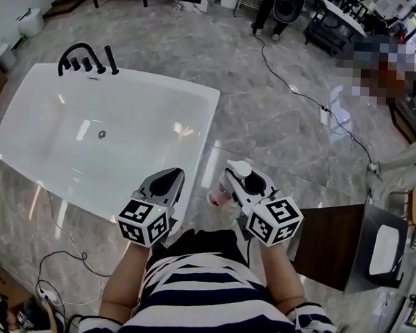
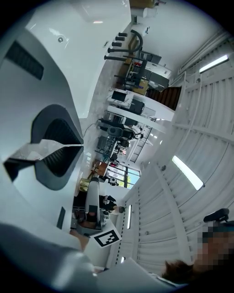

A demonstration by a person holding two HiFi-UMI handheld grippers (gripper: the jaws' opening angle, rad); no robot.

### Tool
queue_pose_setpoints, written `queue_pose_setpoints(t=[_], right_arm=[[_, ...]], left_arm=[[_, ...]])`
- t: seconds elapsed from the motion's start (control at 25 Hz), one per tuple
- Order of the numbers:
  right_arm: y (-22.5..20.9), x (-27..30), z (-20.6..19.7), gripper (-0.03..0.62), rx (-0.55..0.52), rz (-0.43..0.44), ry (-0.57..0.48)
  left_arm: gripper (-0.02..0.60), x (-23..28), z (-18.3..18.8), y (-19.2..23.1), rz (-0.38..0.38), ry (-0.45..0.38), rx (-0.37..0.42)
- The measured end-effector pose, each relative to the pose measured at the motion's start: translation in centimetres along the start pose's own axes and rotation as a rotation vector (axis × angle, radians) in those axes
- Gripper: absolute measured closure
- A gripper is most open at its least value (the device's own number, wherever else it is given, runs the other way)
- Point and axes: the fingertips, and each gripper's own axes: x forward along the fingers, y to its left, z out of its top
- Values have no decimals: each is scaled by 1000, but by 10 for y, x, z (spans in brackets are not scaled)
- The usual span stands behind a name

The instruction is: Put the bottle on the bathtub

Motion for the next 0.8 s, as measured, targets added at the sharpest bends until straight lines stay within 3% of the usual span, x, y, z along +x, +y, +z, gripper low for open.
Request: queue_pose_setpoints(t=[0.44,0.8], right_arm=[[-17,76,32,441,-35,68,28],[-49,148,38,441,-74,203,92]], left_arm=[[555,15,19,56,91,-18,-43],[555,60,24,96,225,-33,-88]])
